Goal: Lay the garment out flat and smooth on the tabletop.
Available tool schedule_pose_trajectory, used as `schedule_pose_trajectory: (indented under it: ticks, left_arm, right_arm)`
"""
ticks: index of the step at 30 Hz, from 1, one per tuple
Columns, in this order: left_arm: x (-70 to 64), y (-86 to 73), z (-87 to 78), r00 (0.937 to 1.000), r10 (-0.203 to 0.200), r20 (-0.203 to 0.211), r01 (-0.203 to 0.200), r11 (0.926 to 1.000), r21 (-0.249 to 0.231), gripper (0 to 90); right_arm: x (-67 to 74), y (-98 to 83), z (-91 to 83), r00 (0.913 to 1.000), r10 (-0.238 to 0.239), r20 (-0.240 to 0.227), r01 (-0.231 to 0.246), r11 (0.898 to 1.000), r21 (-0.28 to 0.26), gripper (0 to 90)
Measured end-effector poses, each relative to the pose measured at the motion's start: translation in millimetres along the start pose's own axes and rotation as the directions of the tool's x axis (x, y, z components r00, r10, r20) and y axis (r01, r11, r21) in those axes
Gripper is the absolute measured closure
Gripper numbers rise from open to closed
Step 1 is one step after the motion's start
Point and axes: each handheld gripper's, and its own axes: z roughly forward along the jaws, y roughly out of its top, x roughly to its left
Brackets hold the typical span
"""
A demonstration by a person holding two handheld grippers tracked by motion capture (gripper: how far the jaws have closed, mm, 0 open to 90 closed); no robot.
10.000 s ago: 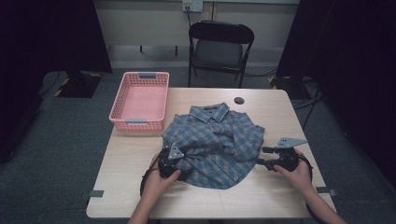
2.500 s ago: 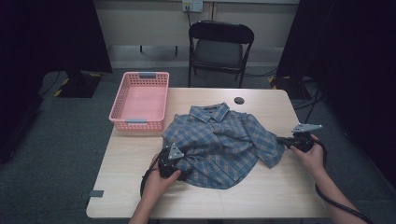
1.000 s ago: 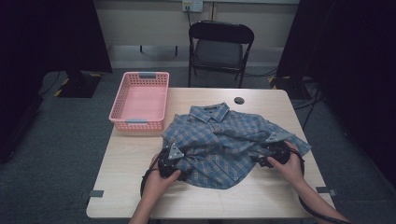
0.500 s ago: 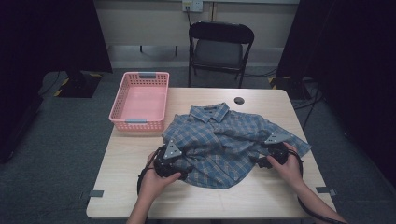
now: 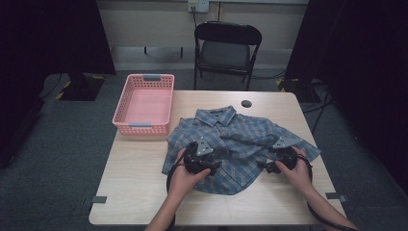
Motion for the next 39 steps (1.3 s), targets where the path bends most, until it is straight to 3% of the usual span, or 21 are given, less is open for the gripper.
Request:
schedule_pose_trajectory:
  ticks: [3, 10, 14, 16, 21, 24, 27, 33, 37, 39]
  left_arm:
    - [7.2, 5.4, 9.3, 0.9994, 0.002, -0.035, -0.001, 0.9997, 0.025, 27.2]
    - [26.1, 9.5, 20.9, 0.9984, -0.030, -0.047, 0.032, 0.9988, 0.037, 27.8]
    - [22.8, 7.7, 16.8, 0.9990, -0.018, -0.041, 0.019, 0.9991, 0.037, 28.0]
    - [18.9, 4.1, 10.0, 0.9993, 0.007, -0.037, -0.006, 0.9992, 0.040, 27.1]
    - [19.3, -6.7, -21.8, 0.9978, 0.013, -0.065, -0.013, 0.9999, 0.012, 27.1]
    - [24.4, -10.8, -42.8, 0.9961, -0.002, -0.088, 0.001, 1.0000, -0.007, 27.2]
    - [33.6, -15.3, -56.3, 0.9928, -0.008, -0.120, 0.010, 0.9999, 0.012, 27.2]
    - [60.4, -18.7, -77.1, 0.9794, -0.096, -0.178, 0.091, 0.9952, -0.036, 27.2]
    - [77.7, -18.0, -80.6, 0.9736, -0.139, -0.181, 0.136, 0.9903, -0.028, 27.5]
    - [87.4, -18.9, -79.3, 0.9712, -0.173, -0.163, 0.171, 0.9849, -0.030, 29.4]
  right_arm:
    - [-0.2, -0.1, -0.1, 1.0000, -0.001, -0.002, 0.001, 1.000, 0.000, 12.0]
    - [-0.5, -0.4, -0.6, 1.0000, -0.004, -0.006, 0.004, 1.000, 0.001, 12.1]
    - [-0.6, -0.7, -1.0, 1.0000, -0.005, -0.008, 0.005, 1.000, 0.002, 12.1]
    - [-1.0, -1.5, -2.0, 0.9999, -0.006, -0.016, 0.006, 1.000, 0.000, 12.1]
    - [-3.3, -0.8, -7.8, 0.9993, -0.001, -0.036, 0.001, 1.000, 0.009, 13.6]
    - [-3.8, 3.9, -17.5, 0.9992, 0.000, -0.041, -0.001, 0.999, -0.034, 14.4]
    - [-4.2, 9.9, -23.4, 0.9987, -0.001, -0.051, -0.002, 0.997, -0.074, 15.0]
    - [-18.0, 21.3, -30.4, 0.9992, 0.023, -0.033, -0.026, 0.994, -0.102, 16.9]
    - [-32.5, 28.1, -28.8, 0.9981, 0.055, -0.029, -0.058, 0.993, -0.104, 19.2]
    - [-40.2, 31.3, -25.7, 0.9964, 0.077, -0.034, -0.081, 0.991, -0.109, 21.3]
